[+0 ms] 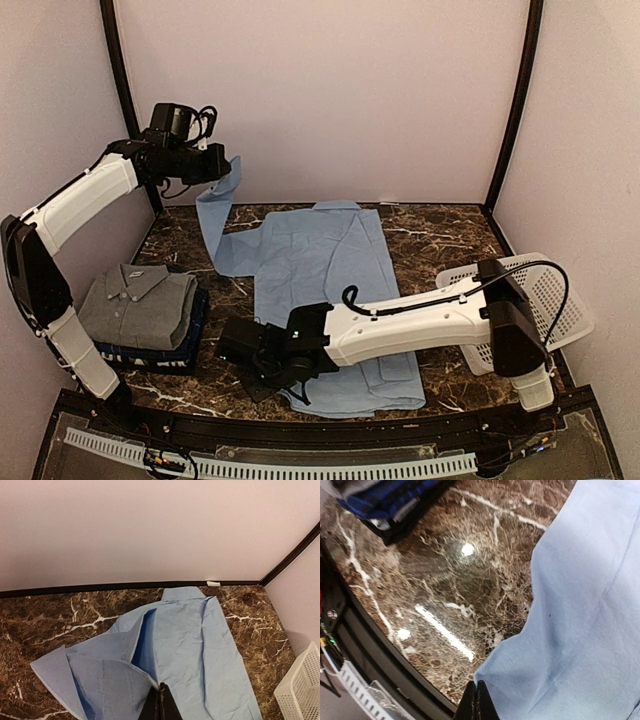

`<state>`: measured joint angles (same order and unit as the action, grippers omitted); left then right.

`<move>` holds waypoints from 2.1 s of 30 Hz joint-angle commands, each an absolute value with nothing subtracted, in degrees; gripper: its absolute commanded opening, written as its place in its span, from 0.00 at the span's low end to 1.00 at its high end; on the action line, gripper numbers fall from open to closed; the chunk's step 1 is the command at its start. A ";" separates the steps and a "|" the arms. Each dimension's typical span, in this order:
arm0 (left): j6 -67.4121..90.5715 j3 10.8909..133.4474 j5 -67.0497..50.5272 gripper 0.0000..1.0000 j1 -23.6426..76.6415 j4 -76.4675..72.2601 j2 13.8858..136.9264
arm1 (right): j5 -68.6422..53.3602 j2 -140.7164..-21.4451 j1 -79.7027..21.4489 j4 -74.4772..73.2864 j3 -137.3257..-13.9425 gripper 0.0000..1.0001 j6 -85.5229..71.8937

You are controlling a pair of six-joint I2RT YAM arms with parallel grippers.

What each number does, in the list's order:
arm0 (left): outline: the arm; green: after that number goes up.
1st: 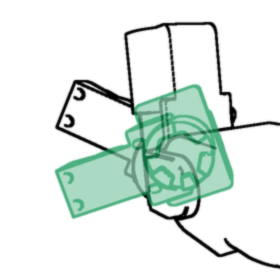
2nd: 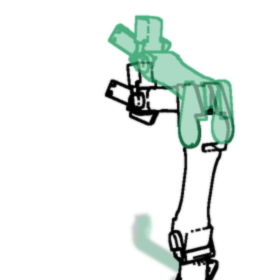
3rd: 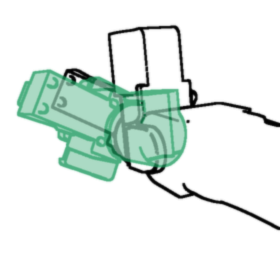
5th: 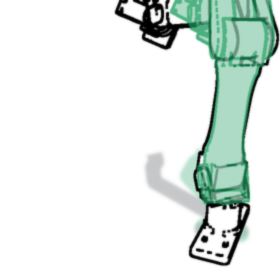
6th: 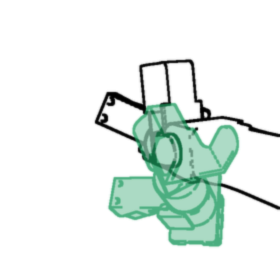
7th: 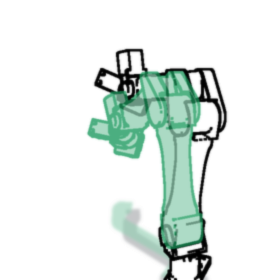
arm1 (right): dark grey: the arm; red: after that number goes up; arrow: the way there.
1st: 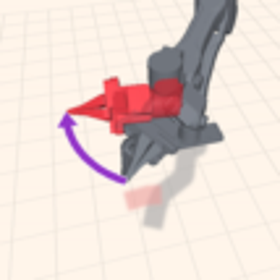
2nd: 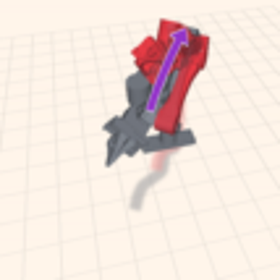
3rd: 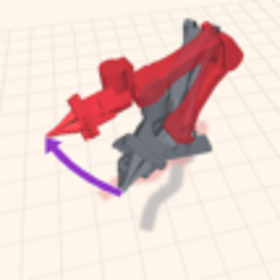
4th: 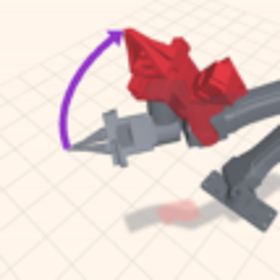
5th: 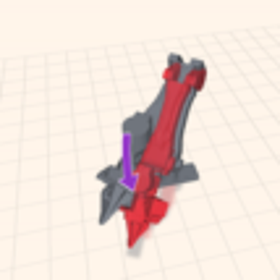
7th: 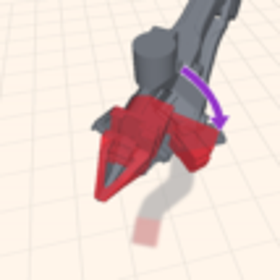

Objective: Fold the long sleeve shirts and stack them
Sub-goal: Pick up the 1/3-folded shirt from the center of the board, then fold the 1/3-folded shirt at the center of the board.

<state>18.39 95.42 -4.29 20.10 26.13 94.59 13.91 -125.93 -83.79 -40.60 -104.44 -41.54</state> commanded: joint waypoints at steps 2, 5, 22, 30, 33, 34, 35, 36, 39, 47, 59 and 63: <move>21.79 100.48 -13.65 0.00 19.78 18.80 91.93 | 17.41 -117.07 -83.01 -31.40 -97.63 0.00 -44.26; 25.57 101.42 -19.71 0.00 19.82 13.31 92.77 | 18.78 -114.31 -82.30 -30.80 -93.55 0.00 -45.81; 40.18 102.83 -27.71 0.00 27.13 -12.65 100.68 | 21.33 -100.23 -81.90 -27.93 -67.45 0.00 -60.43; 46.43 106.49 -28.93 0.00 30.47 -24.78 105.58 | 22.30 -97.35 -83.17 -28.25 -61.95 0.00 -65.59; 49.93 109.54 -29.01 0.00 31.55 -29.45 108.26 | 22.88 -97.01 -83.67 -28.82 -61.40 0.00 -67.07; 50.72 110.23 -29.05 0.00 31.68 -30.24 108.84 | 23.13 -96.96 -83.84 -29.20 -61.23 0.00 -67.59; 52.25 111.71 -29.24 0.00 32.00 -31.93 110.07 | 23.53 -96.82 -83.91 -29.64 -61.12 0.00 -68.37; 53.20 112.37 -29.38 0.00 32.13 -32.97 110.76 | 23.89 -96.59 -84.10 -30.05 -60.66 0.00 -69.01; 57.06 115.96 -29.96 0.00 32.81 -37.08 114.01 | 24.97 -95.47 -84.20 -31.57 -59.22 0.00 -71.22; 60.56 124.51 -30.47 0.00 34.45 -39.22 120.91 | 26.37 -92.15 -84.91 -32.63 -55.30 0.00 -75.32; 63.19 124.57 -31.40 0.00 36.02 -41.61 127.91 | 27.33 -93.72 -88.81 -34.97 -54.97 0.00 -80.85; 63.02 124.52 -31.64 0.00 36.03 -41.62 128.35 | 27.45 -93.89 -89.26 -35.52 -54.97 0.00 -81.61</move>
